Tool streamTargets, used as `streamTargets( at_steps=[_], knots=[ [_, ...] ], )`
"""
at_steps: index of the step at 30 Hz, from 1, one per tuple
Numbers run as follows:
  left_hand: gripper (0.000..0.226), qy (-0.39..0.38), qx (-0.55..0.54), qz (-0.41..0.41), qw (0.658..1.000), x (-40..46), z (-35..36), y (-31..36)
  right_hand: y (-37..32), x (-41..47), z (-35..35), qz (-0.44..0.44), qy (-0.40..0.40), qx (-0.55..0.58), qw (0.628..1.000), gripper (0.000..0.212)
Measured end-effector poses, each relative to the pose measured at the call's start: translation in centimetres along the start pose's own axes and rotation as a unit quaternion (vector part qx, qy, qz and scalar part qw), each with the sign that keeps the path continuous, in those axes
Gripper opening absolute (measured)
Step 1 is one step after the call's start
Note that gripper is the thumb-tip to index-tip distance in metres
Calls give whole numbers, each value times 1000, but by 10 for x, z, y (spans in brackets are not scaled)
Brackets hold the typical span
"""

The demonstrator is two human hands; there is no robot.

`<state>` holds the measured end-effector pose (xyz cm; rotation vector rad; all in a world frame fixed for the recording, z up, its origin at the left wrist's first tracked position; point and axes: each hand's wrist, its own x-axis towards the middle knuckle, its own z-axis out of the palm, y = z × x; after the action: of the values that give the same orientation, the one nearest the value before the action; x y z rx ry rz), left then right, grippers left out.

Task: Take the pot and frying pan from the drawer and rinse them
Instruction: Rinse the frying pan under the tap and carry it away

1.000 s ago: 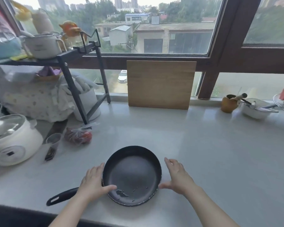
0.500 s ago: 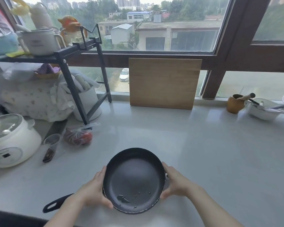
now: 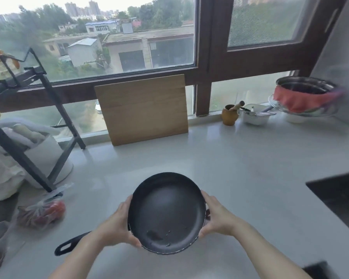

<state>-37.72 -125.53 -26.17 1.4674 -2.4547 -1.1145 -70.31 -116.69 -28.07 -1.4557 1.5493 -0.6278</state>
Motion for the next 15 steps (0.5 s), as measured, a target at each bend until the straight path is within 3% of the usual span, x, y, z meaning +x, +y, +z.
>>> streamTargets(
  at_steps=[5,9,13,15],
  knots=[
    [128,-71,80,99,989,71,7,109,37,-66,-70,59,130,18,990,108],
    [132,-123,117,170,971,116,44,207,78,-138,-119,120,219,29,968,112],
    [133,-161,140,219,952,146,95,300,123,-210,-169,187,273,28,943,138],
    [133,-177,142,243,943,157,123,344,146,-243,-194,209,297,41,931,140]
  ],
)
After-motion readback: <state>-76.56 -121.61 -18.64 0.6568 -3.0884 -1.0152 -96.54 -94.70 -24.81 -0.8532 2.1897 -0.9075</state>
